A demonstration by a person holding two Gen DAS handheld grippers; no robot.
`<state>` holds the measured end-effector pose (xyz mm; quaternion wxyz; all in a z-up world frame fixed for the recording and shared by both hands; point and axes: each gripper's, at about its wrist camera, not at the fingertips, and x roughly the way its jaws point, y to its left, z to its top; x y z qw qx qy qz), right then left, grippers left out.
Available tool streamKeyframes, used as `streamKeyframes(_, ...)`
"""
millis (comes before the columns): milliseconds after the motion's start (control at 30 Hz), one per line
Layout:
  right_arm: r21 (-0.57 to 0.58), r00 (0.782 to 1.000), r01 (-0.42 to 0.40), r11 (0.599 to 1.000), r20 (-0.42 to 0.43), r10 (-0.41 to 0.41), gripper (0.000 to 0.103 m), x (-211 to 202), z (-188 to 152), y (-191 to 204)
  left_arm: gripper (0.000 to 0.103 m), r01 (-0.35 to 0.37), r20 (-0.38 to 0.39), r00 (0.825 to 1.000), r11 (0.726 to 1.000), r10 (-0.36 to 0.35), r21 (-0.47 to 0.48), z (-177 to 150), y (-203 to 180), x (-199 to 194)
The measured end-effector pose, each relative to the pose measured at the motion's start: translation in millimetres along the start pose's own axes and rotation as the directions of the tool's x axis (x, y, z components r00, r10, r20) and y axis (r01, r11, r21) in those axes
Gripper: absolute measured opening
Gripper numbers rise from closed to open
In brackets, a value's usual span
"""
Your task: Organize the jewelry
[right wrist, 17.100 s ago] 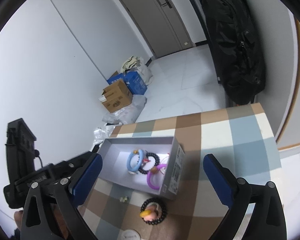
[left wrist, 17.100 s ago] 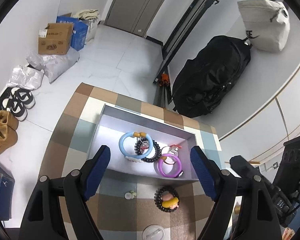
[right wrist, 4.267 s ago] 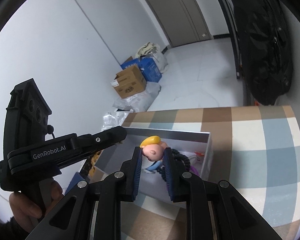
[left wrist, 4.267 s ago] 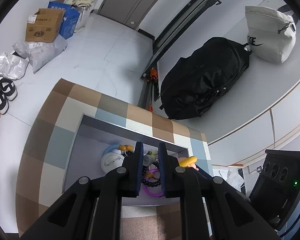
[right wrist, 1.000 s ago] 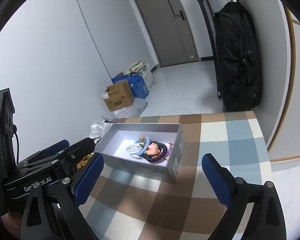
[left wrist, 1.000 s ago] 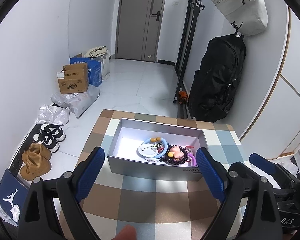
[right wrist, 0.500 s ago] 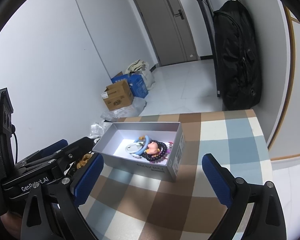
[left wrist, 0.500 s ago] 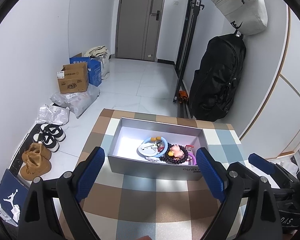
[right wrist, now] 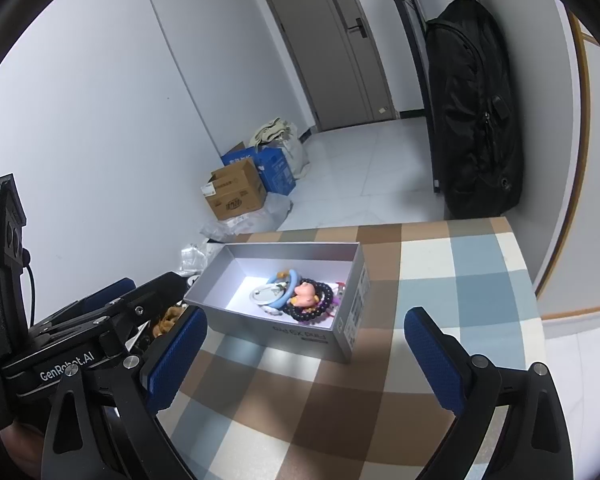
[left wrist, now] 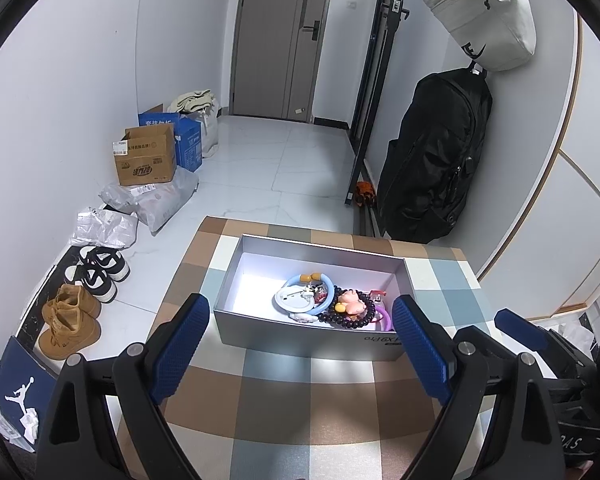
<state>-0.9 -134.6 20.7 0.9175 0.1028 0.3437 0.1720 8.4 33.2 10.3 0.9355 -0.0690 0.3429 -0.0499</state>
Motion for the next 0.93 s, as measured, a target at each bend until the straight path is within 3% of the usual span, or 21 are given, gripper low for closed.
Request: streamKeyframes(933,0.015,1.0,0.003,1.0,-0.009,-0.003,0.101,2.6,-1.8,-2.5,0.09,0.004,-0.013,1.0,1.0,-0.004,-0.006,-2.2,1.7,2.2)
